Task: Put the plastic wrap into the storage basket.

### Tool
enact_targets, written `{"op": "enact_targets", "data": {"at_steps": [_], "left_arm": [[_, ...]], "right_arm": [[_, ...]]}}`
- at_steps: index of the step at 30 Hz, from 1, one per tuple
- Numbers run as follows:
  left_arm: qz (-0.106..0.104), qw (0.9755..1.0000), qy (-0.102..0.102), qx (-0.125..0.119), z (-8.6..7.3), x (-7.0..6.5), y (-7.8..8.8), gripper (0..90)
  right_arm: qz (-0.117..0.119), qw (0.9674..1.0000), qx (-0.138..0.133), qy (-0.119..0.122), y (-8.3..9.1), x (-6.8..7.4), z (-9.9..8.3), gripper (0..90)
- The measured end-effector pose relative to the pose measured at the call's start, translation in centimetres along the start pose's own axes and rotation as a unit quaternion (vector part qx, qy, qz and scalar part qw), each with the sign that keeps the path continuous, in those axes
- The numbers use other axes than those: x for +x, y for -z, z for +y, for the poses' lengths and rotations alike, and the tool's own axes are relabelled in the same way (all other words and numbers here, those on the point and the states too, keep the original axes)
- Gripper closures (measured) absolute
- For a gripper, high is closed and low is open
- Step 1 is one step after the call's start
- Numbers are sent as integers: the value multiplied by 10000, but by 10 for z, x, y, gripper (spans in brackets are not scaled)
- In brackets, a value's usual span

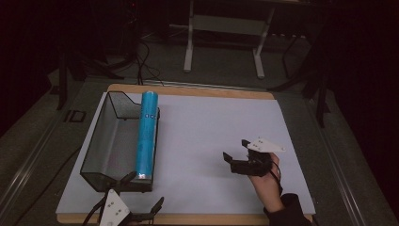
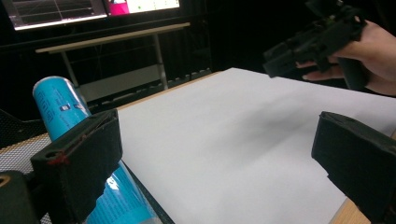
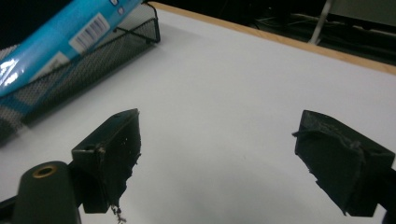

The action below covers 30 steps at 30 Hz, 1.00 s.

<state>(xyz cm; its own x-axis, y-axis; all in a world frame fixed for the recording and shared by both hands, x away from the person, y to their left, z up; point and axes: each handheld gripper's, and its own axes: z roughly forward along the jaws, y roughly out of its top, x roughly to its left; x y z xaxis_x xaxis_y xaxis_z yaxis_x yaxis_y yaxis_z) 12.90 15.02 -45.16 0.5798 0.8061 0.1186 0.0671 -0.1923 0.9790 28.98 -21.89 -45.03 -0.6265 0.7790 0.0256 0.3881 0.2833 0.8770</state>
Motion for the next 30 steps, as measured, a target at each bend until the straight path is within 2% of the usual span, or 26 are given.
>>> {"op": "enact_targets", "data": {"at_steps": [4,6,7,10,13,17,23,30], "left_arm": [[-9,10000,-4,25,0,0,0,21],[-11,10000,-8,28,0,0,-1,21],[-15,10000,-5,31,0,0,-1,21],[-19,10000,4,41,-1,0,-1,21],[-23,10000,-1,38,-1,-1,-1,21],[-23,10000,-10,49,-1,0,-1,21],[-43,10000,0,78,-1,0,-2,21],[-48,9999,8,96,-1,-1,-2,21]], "right_arm": [[-92,9999,-15,-59,12,-3,-16,144],[19,9999,-19,-123,16,-6,-21,136],[-36,9999,-23,-138,17,-6,-24,137],[-137,9999,-77,-19,22,-9,-31,135],[-195,9997,-118,-24,26,-12,-38,135],[-295,9995,-51,79,29,-17,-47,135],[-340,9989,-258,190,37,-20,-60,135],[-542,9978,-299,233,31,-29,-67,136]]}}
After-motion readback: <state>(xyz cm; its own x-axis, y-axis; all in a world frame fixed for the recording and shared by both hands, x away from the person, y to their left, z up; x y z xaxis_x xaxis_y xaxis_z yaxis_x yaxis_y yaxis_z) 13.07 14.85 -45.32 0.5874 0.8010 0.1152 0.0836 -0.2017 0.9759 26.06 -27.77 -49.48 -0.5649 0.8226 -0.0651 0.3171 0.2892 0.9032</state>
